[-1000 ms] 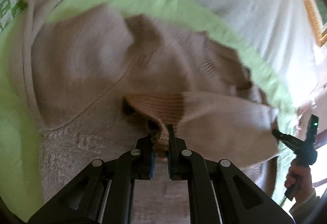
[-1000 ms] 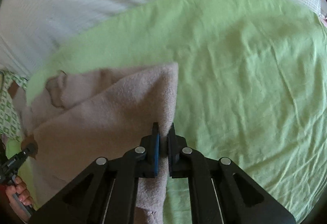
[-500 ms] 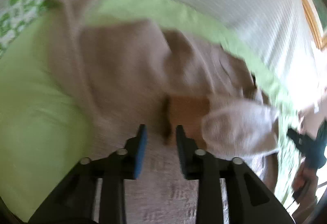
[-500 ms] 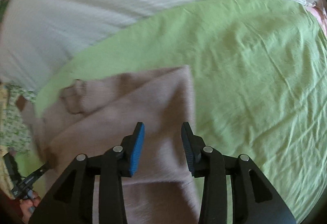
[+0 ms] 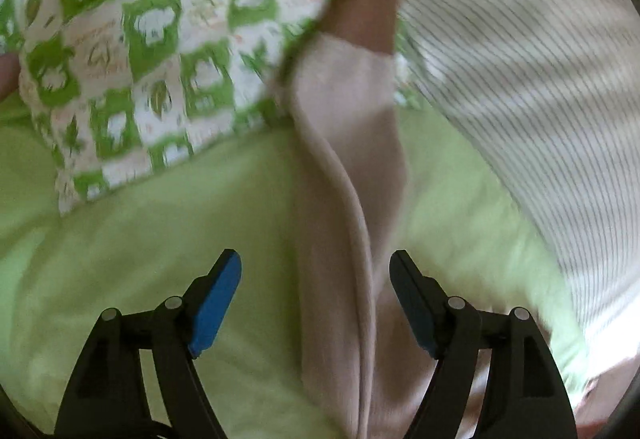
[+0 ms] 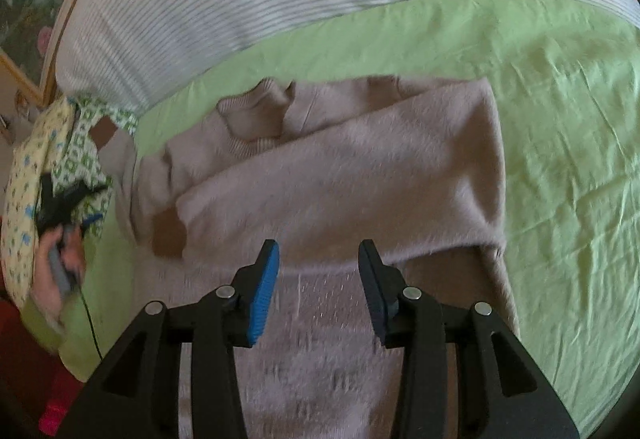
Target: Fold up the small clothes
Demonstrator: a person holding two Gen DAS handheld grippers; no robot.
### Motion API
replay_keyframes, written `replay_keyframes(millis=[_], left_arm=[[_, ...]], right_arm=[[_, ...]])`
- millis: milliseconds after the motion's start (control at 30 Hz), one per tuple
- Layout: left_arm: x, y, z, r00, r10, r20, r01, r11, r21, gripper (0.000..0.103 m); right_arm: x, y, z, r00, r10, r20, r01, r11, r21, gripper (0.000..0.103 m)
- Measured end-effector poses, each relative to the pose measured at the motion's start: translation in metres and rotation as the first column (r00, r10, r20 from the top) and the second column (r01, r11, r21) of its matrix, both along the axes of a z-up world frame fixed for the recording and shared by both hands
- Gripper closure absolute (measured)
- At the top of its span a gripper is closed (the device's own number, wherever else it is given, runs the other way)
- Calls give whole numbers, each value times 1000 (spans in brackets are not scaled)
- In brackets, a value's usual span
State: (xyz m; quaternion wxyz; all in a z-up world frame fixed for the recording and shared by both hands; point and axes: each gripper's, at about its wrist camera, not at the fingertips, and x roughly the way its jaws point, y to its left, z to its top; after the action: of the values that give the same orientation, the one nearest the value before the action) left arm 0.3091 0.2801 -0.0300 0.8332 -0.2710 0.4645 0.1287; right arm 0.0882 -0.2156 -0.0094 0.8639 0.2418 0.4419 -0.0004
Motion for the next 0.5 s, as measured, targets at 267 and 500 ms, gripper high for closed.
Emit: replay_keyframes(millis=[267, 500], left_arm=[[52, 37, -21, 995, 68, -77, -70, 997, -32, 54], [31, -23, 30, 986, -141, 85, 136, 989, 59, 100]], right_arm=[[-21, -7, -5, 999, -25, -36, 25, 1000, 8, 60], [-32, -22, -4, 998, -68, -17, 68, 998, 15, 60]])
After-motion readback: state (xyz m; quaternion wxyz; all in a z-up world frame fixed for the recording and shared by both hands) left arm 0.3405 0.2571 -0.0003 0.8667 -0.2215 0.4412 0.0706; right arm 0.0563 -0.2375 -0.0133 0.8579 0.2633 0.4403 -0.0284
